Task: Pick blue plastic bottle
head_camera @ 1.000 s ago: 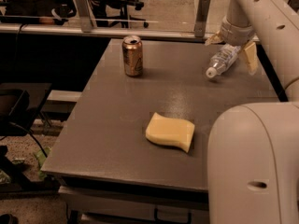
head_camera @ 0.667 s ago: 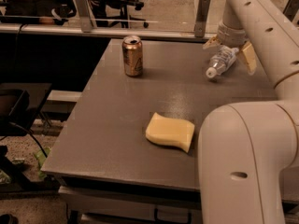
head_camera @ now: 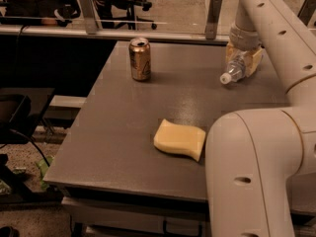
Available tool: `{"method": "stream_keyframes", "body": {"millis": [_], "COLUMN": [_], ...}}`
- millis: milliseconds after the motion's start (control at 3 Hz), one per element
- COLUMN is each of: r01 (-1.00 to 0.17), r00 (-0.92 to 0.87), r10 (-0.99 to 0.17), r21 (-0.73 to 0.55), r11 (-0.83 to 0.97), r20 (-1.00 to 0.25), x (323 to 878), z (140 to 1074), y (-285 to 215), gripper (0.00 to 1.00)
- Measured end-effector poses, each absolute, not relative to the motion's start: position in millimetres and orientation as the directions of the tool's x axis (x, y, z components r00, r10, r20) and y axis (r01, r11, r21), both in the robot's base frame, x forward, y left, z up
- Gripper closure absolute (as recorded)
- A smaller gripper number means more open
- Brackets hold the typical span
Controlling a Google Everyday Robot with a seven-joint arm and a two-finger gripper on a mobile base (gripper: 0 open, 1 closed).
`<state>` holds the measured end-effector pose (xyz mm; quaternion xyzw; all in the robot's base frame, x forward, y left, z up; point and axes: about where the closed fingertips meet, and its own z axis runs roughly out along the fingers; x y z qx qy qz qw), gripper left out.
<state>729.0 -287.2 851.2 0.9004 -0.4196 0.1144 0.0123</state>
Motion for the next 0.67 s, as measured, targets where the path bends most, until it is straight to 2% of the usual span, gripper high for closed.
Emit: {"method": "stream_keyframes", "body": {"millis": [667], "r01": [-0.768], "r00": [0.594], "r10": [-0.789], "r21": [-0.181], "r11": [-0.615], "r20": [0.16], "x": [726], "z": [879], "y": [-265], "gripper": [1.0]}}
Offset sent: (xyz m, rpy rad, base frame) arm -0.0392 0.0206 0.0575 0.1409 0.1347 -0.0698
